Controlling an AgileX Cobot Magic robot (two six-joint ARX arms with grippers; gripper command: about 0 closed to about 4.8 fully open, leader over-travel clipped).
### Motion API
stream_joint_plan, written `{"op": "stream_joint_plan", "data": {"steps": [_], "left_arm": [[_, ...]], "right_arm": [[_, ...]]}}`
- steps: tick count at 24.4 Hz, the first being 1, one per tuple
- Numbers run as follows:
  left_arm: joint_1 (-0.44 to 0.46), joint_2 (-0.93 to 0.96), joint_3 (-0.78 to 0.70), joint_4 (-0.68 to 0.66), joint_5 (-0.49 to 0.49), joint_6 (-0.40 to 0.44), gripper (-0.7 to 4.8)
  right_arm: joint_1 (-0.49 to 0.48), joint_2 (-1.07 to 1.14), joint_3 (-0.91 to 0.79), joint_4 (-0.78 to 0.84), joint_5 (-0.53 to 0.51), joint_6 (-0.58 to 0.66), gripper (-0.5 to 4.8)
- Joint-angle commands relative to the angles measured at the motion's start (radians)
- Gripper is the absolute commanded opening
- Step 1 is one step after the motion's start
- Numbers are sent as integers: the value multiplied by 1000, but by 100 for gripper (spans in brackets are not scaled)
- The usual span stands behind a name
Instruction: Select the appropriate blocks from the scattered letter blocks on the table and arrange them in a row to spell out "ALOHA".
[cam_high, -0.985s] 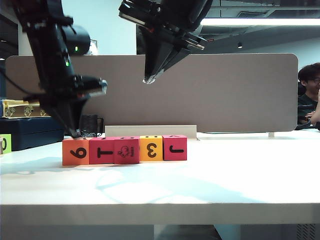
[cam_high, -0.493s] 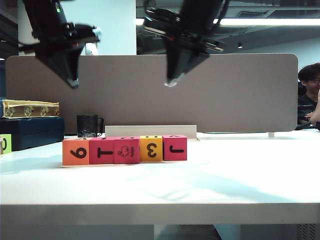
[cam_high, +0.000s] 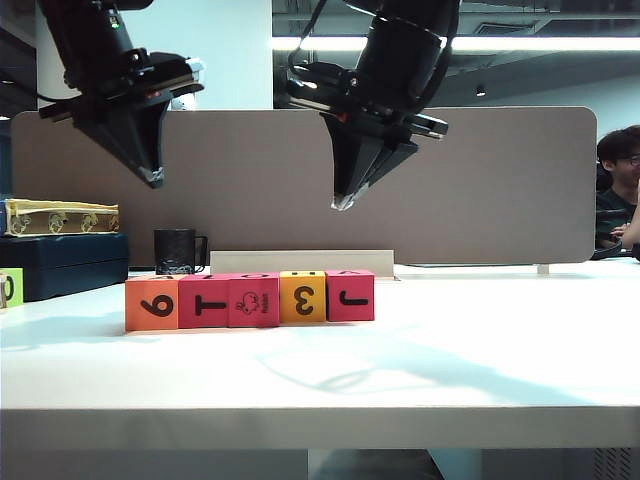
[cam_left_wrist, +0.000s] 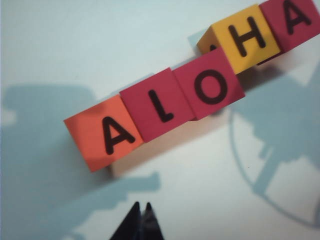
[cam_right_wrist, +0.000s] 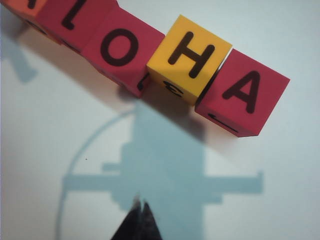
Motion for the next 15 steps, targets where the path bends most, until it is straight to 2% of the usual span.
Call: {"op": "stream_joint_plan", "data": {"steps": [1, 15], "left_arm": [[0, -5, 2, 5, -3, 3, -6], [0, -206, -2, 39, 68, -7, -6]], "right_arm": [[-1, -13, 5, 21, -5, 4, -1], [-10, -102, 5, 13, 11, -3, -2]]}}
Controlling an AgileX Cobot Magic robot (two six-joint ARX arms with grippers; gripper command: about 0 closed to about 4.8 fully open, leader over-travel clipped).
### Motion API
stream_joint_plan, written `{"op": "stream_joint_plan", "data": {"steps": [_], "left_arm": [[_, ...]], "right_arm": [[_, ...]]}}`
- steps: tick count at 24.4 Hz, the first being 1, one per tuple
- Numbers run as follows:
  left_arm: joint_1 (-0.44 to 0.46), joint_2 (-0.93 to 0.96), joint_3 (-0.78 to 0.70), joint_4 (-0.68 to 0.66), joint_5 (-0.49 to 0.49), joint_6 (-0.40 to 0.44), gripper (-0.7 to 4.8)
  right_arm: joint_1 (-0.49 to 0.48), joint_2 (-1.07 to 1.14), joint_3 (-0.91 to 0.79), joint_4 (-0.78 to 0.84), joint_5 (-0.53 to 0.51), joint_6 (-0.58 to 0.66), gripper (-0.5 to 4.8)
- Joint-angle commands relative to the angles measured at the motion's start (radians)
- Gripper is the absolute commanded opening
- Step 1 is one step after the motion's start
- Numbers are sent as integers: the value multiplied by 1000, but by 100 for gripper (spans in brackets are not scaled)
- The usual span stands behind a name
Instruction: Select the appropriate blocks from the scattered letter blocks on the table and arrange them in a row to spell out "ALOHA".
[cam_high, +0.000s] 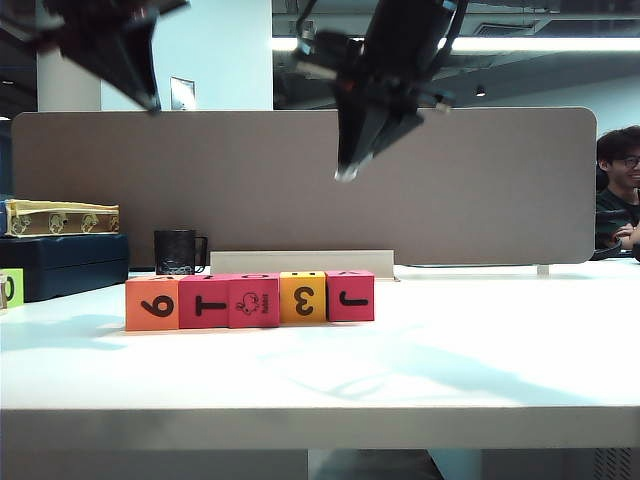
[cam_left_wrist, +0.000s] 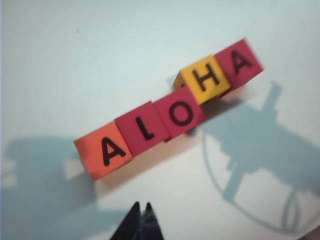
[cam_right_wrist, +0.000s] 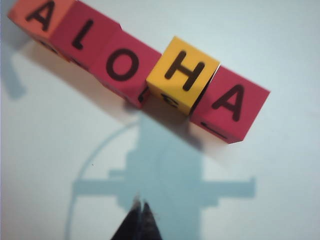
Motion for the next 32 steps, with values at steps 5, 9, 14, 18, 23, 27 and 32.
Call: {"op": "stream_joint_plan", "data": {"steps": [5, 9, 14, 18, 23, 27, 32], "left_arm": [[0, -212, -129, 112, 20, -56, -6], [0, -365, -293, 221, 10, -79, -6], [0, -606, -549, 261, -50, -79, -6], [0, -742, -663, 261, -55, -87, -6], [0, -867, -754, 249, -53, -86, -6], [0, -934, -802, 264, -50, -86, -6], [0, -935, -803, 217, -42, -90, -6]], "right_arm": [[-33, -143, 4, -3, 31, -10, -2], [-57, -203, 2, -54, 31, -11, -2], [-101, -343, -148, -58, 30, -17, -2], [-110, -479, -348, 2, 28, 7, -2], [-110, -620, -549, 56, 31, 21, -1], [-110, -699, -659, 102, 31, 21, -1], [-109, -717, -691, 34, 27, 23, -1]]}}
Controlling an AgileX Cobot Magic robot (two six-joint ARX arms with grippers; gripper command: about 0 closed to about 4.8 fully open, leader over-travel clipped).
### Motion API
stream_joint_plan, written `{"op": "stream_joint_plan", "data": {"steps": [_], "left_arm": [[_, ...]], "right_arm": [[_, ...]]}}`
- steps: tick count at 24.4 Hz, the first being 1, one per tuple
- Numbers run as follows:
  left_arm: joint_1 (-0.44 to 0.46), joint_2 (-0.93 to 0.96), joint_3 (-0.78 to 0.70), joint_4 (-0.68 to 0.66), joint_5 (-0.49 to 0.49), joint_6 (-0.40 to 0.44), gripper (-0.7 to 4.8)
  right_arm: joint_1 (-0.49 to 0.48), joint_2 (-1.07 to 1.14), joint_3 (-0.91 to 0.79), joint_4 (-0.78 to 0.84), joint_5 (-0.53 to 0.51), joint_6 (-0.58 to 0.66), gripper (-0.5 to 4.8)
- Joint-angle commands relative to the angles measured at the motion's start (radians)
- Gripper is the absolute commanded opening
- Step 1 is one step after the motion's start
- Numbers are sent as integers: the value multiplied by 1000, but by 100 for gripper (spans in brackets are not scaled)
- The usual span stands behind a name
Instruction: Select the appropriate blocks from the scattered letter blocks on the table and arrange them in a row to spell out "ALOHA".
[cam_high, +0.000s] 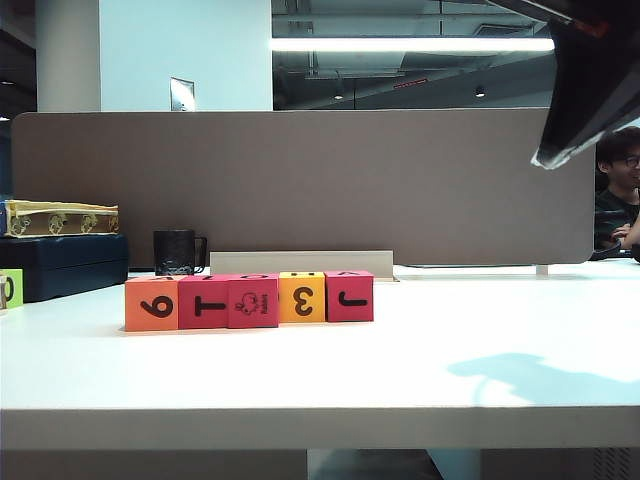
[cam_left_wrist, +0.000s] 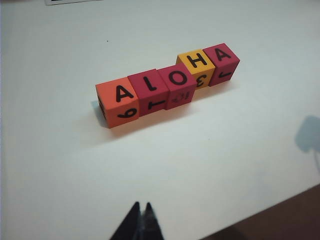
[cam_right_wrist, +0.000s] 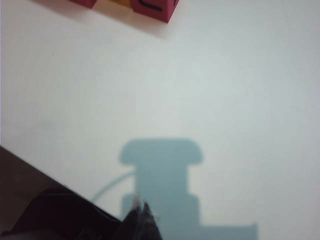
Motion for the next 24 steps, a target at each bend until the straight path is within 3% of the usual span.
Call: {"op": "stream_joint_plan", "data": {"steps": [1, 21, 24], "left_arm": [[0, 2, 4, -43, 8, -1, -5], [1, -10, 4, -64, 3, 3, -6], [6, -45, -2, 4, -8, 78, -6]], "right_arm": [[1, 1, 2, -45, 0, 5, -1], [1, 1, 2, -49, -4, 5, -1], [1, 1, 2, -49, -4, 5, -1]]}}
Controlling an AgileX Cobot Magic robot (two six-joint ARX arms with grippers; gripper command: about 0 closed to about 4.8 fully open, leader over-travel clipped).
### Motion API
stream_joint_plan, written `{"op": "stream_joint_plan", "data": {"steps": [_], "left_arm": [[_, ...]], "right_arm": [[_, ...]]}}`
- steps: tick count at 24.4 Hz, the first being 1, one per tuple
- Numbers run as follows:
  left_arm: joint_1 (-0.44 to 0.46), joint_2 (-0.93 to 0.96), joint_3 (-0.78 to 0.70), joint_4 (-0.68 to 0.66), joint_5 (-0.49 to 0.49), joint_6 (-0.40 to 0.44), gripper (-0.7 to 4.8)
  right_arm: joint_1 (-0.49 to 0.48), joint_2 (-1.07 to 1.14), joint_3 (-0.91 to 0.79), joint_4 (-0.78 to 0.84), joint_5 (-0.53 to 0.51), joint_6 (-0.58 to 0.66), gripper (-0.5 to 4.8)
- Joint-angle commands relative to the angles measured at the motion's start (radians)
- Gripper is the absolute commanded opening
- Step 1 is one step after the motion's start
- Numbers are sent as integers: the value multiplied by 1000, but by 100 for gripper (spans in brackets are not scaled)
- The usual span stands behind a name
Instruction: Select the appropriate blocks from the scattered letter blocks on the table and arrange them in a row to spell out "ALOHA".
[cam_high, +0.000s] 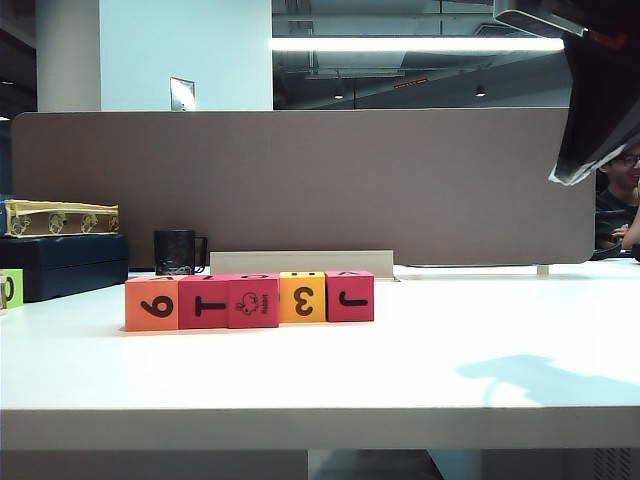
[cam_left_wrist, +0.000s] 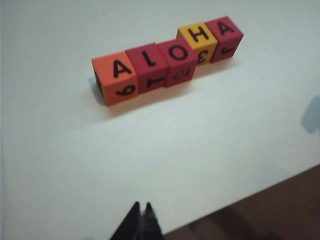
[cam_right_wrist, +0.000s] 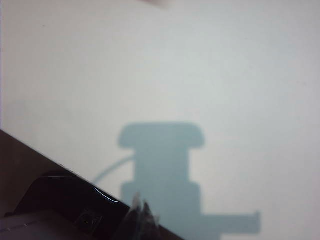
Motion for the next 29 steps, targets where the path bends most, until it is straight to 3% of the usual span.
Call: {"op": "stream_joint_plan", "data": {"steps": [1, 4, 7, 10, 14, 18, 25, 29], "left_arm": [[14, -34, -13, 117, -10, 74, -6], [80, -76, -83, 333, -9, 74, -6], [204, -140, -240, 644, -2, -11, -6], [278, -196, -352, 744, -3, -56, -6], [366, -342, -548, 796, -11, -77, -5], [382, -490, -676, 796, -13, -82, -6], [367, -542, -720, 761, -13, -107, -6], [308, -541, -720, 721, -26, -62, -6]], "right_arm": [[1, -3, 4, 14, -3, 3, -1], [1, -3, 4, 14, -3, 3, -1], [1, -3, 4, 14, -3, 3, -1], [1, -3, 4, 14, -3, 3, -1], [1, -3, 4, 14, -3, 3, -1], [1, -3, 4, 14, -2, 3, -1], [1, -3, 4, 14, -3, 3, -1], [1, -3, 4, 14, -3, 3, -1]]}}
